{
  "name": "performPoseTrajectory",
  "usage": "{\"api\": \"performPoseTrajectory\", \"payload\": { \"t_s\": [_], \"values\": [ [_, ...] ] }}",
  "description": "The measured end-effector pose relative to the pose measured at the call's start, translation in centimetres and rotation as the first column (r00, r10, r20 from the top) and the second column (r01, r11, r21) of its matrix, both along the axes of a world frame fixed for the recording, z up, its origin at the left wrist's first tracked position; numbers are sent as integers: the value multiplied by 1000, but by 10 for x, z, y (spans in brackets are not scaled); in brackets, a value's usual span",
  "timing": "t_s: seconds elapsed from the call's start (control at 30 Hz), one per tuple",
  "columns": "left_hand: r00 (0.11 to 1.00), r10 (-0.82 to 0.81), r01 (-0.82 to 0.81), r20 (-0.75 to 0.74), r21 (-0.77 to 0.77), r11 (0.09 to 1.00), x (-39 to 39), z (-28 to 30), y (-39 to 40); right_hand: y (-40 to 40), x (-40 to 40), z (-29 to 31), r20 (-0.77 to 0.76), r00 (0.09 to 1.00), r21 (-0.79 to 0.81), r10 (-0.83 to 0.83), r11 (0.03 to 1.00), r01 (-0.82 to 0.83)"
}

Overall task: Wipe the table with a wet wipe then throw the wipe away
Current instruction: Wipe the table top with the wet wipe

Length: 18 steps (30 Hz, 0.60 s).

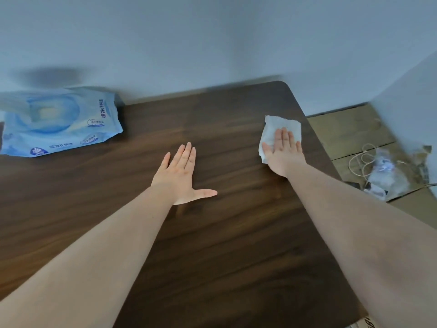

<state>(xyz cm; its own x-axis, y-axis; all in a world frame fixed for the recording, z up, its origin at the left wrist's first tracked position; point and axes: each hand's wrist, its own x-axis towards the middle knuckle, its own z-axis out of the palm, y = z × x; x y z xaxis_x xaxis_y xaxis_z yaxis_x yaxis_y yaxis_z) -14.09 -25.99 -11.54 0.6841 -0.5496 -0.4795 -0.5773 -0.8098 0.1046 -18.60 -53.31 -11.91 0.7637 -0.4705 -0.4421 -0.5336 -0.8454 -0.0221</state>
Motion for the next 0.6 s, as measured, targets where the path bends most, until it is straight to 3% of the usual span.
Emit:
{"api": "performPoseTrajectory", "payload": {
  "t_s": [0.23, 0.4, 0.6],
  "values": [
    [983, 181, -179, 18, -69, 981, -7, 6, 80, 144, 48, -6, 55, 940, 60, 338, 938, -341],
    [907, 412, -409, 91, -54, 911, -16, 15, 218, 296, 78, -8, 89, 812, 118, 577, 803, -583],
    [764, 634, -645, 122, 100, 758, -59, 20, 397, 461, 85, -9, 109, 665, 142, 739, 650, -746]
  ]
}}
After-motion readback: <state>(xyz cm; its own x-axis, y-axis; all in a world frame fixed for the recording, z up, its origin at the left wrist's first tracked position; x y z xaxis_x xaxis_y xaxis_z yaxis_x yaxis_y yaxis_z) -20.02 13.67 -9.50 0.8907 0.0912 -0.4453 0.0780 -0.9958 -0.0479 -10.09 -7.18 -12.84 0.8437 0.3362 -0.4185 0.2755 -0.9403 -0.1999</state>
